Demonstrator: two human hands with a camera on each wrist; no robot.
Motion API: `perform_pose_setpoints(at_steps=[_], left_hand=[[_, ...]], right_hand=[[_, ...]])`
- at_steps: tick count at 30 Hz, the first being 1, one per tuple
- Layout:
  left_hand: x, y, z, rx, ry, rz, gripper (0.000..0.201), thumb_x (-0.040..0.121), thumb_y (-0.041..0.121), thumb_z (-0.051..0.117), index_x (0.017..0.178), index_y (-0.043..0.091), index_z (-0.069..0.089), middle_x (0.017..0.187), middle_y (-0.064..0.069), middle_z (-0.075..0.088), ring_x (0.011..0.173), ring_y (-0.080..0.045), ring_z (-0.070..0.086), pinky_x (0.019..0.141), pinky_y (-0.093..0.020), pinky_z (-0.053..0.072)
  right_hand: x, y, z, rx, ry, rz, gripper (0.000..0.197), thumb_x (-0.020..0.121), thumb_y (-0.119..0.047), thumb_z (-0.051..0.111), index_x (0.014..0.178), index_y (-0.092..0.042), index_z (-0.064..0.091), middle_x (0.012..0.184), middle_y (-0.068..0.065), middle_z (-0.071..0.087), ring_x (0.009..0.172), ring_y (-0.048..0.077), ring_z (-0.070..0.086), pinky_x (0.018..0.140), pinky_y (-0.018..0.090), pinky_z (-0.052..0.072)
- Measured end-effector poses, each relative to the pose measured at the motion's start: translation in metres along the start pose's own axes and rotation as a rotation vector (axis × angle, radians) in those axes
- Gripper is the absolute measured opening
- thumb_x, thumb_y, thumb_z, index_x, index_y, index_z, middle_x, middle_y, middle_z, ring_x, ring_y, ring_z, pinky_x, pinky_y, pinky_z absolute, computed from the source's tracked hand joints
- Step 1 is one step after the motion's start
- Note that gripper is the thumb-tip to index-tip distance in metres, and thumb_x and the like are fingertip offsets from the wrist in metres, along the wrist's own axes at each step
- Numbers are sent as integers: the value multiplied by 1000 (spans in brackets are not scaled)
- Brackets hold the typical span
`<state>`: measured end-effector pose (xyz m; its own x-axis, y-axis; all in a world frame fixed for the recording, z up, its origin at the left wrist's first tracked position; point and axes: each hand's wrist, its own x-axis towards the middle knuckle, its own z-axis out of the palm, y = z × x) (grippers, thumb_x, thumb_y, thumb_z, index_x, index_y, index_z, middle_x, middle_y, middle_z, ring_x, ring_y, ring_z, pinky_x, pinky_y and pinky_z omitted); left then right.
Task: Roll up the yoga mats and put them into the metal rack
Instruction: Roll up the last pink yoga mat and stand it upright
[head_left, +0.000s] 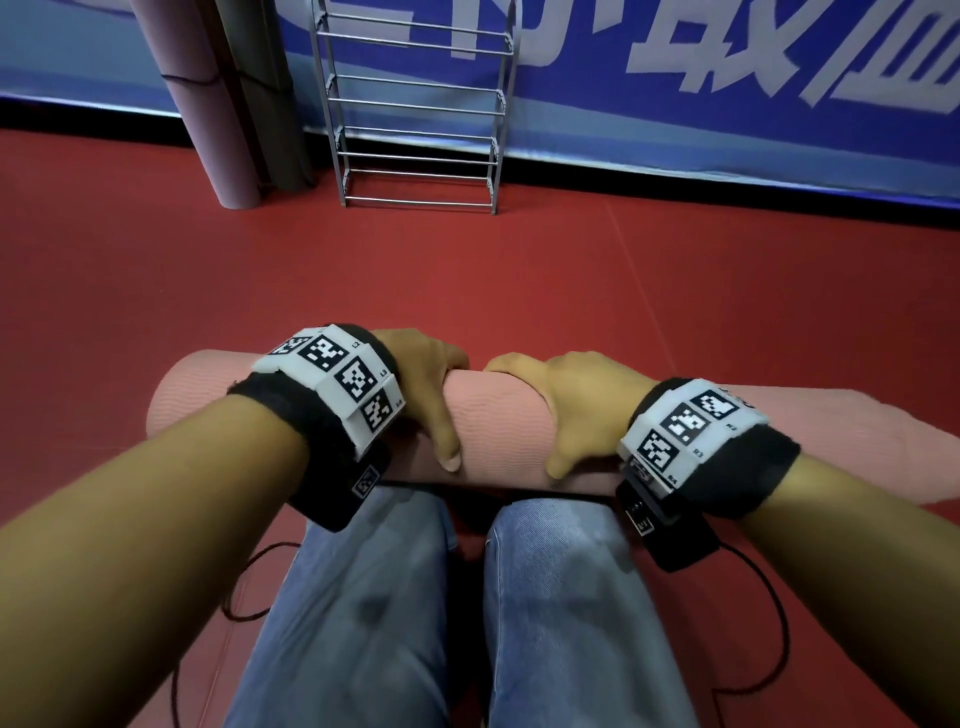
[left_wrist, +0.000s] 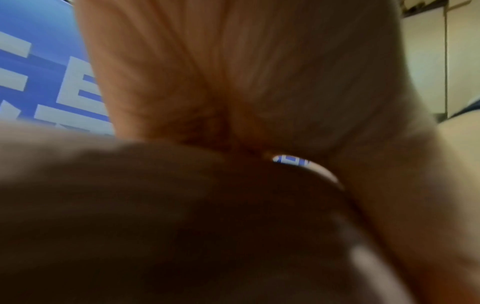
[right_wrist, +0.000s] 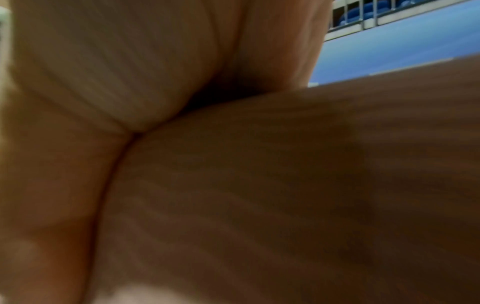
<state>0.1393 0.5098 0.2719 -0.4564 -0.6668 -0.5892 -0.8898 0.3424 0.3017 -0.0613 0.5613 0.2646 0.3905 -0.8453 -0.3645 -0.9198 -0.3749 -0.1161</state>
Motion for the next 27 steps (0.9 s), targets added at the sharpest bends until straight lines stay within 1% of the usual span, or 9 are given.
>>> perform_pose_setpoints(at_steps=[3,5,7,11,16,18,22,25,27], left_hand=[[-3,7,7,-40,1,58,101,53,37,93,135,40,34,106,11,62,95,-11,59,91,-35,49],[-4,16,15,136,79,58,118,53,48,90,145,44,18,134,5,49,120,-20,50,103,-54,36],[-5,21,26,305,96,-2,133,49,55,89,149,44,3,145,2,36,134,-28,36,104,-71,20],[1,19,33,333,145,-13,137,46,54,90,148,43,0,139,3,41,128,-27,41,102,-64,28],[11,10,21,149,145,-43,108,38,50,93,122,25,30,116,6,61,104,-21,59,81,-42,33],[13,10,22,165,149,-48,101,39,51,92,117,25,34,112,5,61,103,-20,57,84,-45,32],[12,14,32,303,161,-89,119,49,55,88,145,26,23,147,-4,34,136,-27,31,109,-66,16],[11,12,45,395,186,-100,138,51,56,87,152,32,-4,151,-6,19,141,-31,23,108,-68,16],[11,9,51,392,234,-79,137,52,57,87,151,32,-4,147,-6,24,138,-30,26,108,-68,18]], right_hand=[[4,4,5,30,-27,10,116,45,-45,89,140,-43,24,88,-5,61,77,19,57,73,29,50],[9,5,11,69,-56,45,120,43,-48,89,142,-39,21,100,-1,60,86,21,59,78,32,51],[13,5,16,108,-90,71,124,40,-51,87,141,-40,17,112,2,56,95,24,59,84,40,53],[15,6,16,115,-139,115,131,47,-51,89,150,-37,9,130,2,47,118,24,49,99,46,43],[10,-8,22,13,-38,155,141,48,-62,86,154,-26,1,148,4,33,136,27,34,112,60,24],[10,-11,29,-4,-27,166,139,48,-56,89,153,-27,2,144,6,36,134,28,36,111,61,24],[19,-3,31,28,-16,169,130,48,-50,89,150,-30,11,133,4,45,122,27,45,99,50,38],[24,0,29,44,-14,157,129,48,-50,89,149,-30,12,129,3,47,118,26,47,96,47,39],[25,1,31,64,15,133,130,48,-52,88,150,-32,9,131,4,47,119,26,46,99,46,39]])
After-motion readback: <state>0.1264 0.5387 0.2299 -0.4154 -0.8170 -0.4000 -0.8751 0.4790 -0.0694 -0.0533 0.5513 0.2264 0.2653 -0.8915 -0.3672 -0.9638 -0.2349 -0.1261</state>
